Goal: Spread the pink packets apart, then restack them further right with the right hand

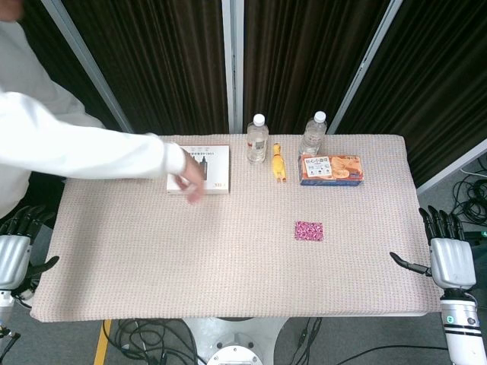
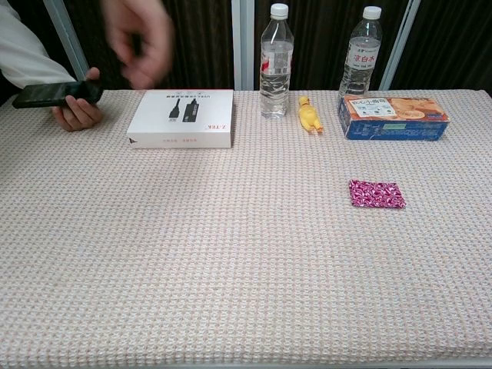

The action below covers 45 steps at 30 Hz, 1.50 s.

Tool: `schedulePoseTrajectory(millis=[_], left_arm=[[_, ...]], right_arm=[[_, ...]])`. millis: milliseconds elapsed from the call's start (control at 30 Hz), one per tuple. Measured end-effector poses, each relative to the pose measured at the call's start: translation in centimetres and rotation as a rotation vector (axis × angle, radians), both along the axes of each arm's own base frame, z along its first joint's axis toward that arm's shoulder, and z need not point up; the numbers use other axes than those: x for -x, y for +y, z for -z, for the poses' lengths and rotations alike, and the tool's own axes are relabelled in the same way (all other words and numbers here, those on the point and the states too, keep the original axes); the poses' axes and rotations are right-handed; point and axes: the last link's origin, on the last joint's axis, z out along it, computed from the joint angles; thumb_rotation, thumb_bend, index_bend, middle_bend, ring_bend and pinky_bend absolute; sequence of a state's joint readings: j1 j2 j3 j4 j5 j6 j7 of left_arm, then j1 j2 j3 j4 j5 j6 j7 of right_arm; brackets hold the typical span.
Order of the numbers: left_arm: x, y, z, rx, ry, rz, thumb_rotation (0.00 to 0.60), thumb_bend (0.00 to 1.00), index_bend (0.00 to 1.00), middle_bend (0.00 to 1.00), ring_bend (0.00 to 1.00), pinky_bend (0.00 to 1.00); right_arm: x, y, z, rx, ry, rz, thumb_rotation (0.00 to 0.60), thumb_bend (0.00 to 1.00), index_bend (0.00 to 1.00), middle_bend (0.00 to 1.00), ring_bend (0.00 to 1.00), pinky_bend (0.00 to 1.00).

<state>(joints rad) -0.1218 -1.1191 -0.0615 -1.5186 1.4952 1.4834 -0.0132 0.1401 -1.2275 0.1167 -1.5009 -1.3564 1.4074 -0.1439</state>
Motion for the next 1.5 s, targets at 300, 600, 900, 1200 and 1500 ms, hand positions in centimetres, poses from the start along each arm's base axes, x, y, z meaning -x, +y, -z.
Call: schedulePoseTrajectory(millis=[300, 600, 900, 1200, 1500], left_arm=[[-0.5, 0.0, -0.2, 0.003, 0.006, 0.012, 0.6, 0.0, 0.25, 0.23, 0.12, 0.24], [-0.4, -0.6, 0.1, 0.014, -0.007, 0.015, 0.6, 0.0, 0.25, 0.23, 0.12, 0.24], [-0.8, -0.7, 0.8, 0.028, -0.022, 0.042, 0.6, 0.0, 0.25, 0.23, 0.12, 0.24], [-0.7, -1.0, 0.3, 0.015, -0.037, 0.051, 0.6, 0.0, 0.25, 0.23, 0.12, 0.24], [-0.4, -1.1, -0.3, 0.006, -0.041, 0.05, 0.6, 0.0, 0.25, 0.23, 0.12, 0.24]], right_arm=[[-0.3, -0.2, 0.0, -0.015, -0.017, -0.009, 0.154, 0.01, 0.02, 0.06, 0.0, 0.0], [-2.5, -2.3, -0.1, -0.06, -0.017, -0.06, 0.22, 0.05, 0.09, 0.54, 0.55, 0.64], [-5.1, -6.8, 4.2, -0.294, 0.012, -0.036, 0.6, 0.25, 0.17, 1.0, 1.0, 0.98], [-8.9, -9.8, 12.3, -0.481, -0.016, -0.01, 0.6, 0.43, 0.18, 1.0, 1.0, 1.0], [-10.4, -9.1, 16.4, -0.552, -0.03, -0.004, 0.6, 0.56, 0.19, 1.0, 1.0, 1.0]])
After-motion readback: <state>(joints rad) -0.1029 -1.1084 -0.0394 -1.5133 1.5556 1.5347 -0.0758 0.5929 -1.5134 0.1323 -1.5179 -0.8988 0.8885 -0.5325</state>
